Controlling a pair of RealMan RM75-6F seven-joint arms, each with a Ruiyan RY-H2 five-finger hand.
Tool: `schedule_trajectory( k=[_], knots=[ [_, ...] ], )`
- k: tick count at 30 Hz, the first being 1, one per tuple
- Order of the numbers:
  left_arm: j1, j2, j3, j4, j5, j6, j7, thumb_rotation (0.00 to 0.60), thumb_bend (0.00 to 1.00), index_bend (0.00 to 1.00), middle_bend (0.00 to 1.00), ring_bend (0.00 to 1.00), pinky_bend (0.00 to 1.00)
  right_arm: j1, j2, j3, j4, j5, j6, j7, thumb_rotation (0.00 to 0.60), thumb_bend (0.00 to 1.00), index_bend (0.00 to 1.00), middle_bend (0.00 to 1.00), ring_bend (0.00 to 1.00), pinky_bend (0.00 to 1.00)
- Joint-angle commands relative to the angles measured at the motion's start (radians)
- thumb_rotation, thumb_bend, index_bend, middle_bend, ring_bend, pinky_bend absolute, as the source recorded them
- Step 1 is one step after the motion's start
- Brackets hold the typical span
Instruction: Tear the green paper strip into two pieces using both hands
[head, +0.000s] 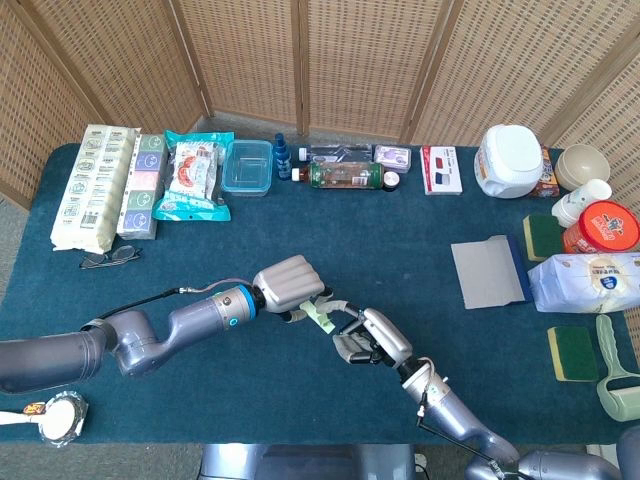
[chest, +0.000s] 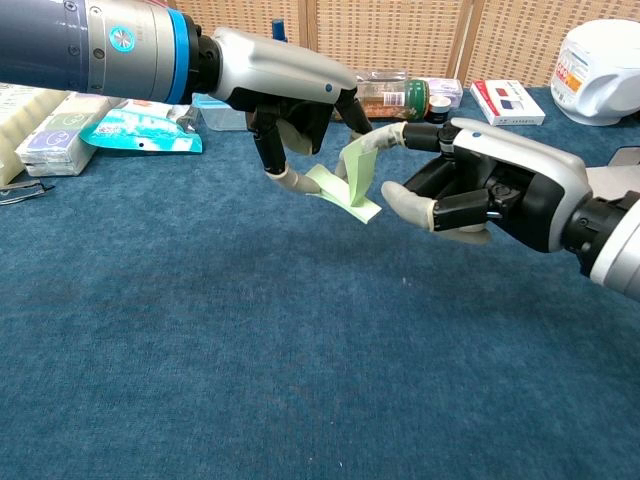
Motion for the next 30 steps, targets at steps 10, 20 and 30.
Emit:
schedule_trajectory(
  k=[10,20,30],
  knots=[
    [-0.002,-0.004,-0.004,0.003,-0.008,-0.002,0.001,0.600,0.46,0.68,1.00,1.00,1.00,-0.001,0.001,0.000,0.001,0.000,0.001,-0.005,0.557,0.56,0.31,0.94,1.00,0.97],
    [0.000,0.001,0.000,-0.007,0.002,0.003,-0.002,0.600,0.46,0.68,1.00,1.00,1.00,0.001,-0.011,0.008,0.006,0.011,-0.001,-0.017,0.577,0.56,0.36,0.95,1.00,0.97],
    [0.002,0.001,0.002,-0.008,0.011,0.009,-0.010,0.600,0.46,0.68,1.00,1.00,1.00,0.002,-0.017,0.016,0.003,0.021,-0.002,-0.036,0.600,0.56,0.44,0.97,1.00,0.97]
  ],
)
